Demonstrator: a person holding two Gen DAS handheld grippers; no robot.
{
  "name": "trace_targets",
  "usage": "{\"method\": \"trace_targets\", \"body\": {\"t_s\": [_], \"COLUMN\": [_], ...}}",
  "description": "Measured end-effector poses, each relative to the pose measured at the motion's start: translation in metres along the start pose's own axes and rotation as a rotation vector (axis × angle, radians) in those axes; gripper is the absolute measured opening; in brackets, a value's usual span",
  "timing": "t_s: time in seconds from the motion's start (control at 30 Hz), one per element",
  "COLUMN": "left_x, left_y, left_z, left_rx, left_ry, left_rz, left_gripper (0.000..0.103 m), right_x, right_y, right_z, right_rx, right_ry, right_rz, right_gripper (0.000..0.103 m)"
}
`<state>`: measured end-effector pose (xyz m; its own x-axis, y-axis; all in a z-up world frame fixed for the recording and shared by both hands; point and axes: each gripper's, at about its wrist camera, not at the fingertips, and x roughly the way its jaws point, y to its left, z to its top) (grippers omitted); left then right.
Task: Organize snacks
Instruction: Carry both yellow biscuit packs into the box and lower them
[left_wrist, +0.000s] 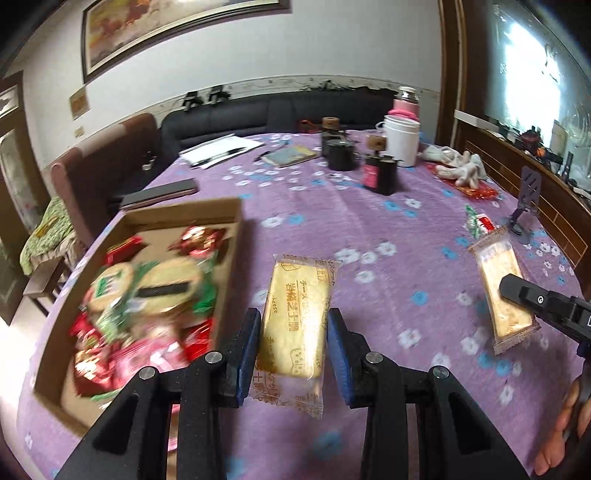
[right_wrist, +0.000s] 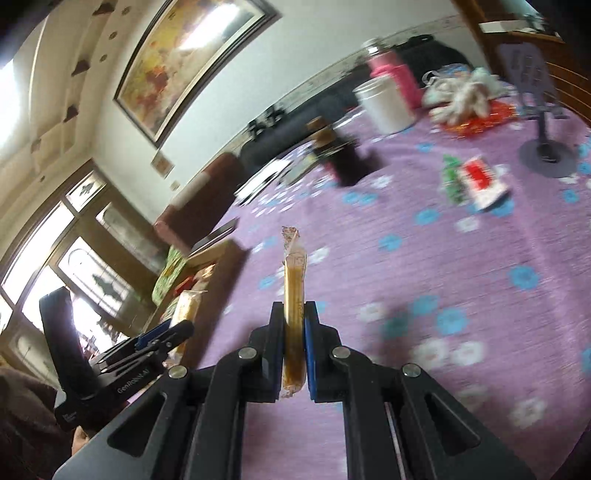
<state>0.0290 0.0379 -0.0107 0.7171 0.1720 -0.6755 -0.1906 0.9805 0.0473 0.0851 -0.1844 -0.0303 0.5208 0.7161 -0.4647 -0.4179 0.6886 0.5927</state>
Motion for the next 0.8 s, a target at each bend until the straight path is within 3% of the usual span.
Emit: {"method": "trace_targets", "body": {"t_s": [0.33, 0.8], "left_x": [-0.02, -0.03], "left_y": [0.059, 0.138], "left_z": [-0.021, -0.031], "left_rx": [-0.09, -0.228], "left_ry": [-0.013, -0.022], "left_rz": [0.062, 0.153], "left_gripper": [0.038, 0.038], "right_x": [0.044, 0.095], "right_y": [0.074, 0.136], "right_z": [-0.023, -0.029], "right_rx": [-0.108, -0.19], "right_ry": [0.107, 0.209], "right_rz": [0.089, 0.181], "right_gripper": [0.009, 0.01]}}
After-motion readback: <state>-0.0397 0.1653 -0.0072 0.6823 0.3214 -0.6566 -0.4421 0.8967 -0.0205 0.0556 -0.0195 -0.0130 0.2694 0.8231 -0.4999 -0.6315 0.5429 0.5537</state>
